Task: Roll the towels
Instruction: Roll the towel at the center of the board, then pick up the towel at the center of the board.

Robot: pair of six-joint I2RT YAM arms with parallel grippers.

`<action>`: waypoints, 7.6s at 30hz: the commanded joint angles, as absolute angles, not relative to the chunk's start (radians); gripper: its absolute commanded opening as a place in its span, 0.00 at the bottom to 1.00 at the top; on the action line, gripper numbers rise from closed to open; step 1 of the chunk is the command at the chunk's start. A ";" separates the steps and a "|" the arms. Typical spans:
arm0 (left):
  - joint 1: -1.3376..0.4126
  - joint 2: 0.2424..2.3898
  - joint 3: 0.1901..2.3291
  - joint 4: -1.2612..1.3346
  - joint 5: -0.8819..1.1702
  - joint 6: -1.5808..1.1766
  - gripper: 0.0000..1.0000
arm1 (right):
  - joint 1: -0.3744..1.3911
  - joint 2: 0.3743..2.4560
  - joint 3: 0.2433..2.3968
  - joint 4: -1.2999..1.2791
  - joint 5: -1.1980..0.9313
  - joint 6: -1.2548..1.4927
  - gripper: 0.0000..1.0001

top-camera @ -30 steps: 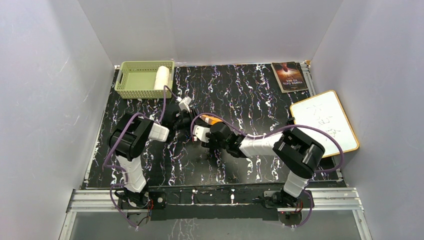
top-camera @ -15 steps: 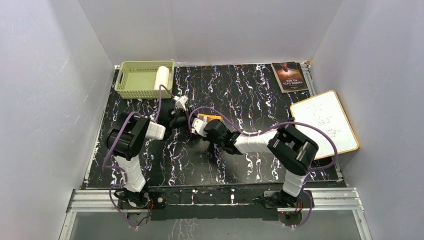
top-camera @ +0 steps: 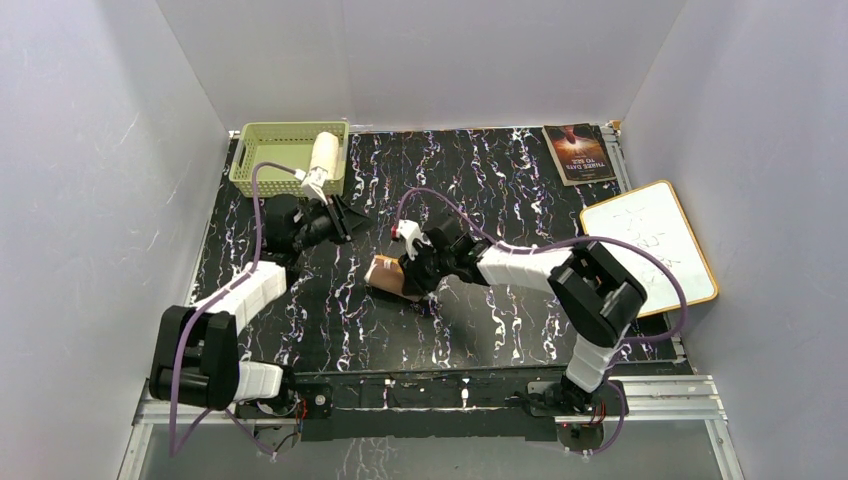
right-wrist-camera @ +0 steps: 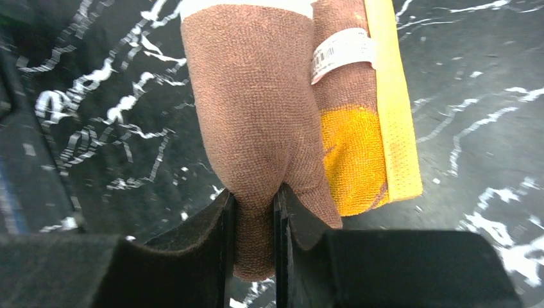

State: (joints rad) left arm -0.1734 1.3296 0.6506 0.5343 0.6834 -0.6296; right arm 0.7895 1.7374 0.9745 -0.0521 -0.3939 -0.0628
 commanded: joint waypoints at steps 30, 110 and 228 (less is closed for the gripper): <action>-0.258 1.528 0.444 0.660 0.540 -0.685 0.52 | 0.580 2.168 1.223 0.243 -1.044 0.638 0.00; -0.316 1.685 0.535 0.625 0.307 -0.578 0.52 | 0.981 1.664 0.977 0.184 0.158 -0.249 0.83; -0.241 1.789 0.577 1.050 0.595 -1.049 0.09 | 0.431 1.843 0.709 0.950 -0.871 0.800 0.98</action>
State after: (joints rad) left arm -0.3256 1.9057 0.5098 1.1992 0.5205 -1.1614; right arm 0.4717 1.9781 0.6899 1.0508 -0.8886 0.9230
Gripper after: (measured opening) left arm 0.194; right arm 0.947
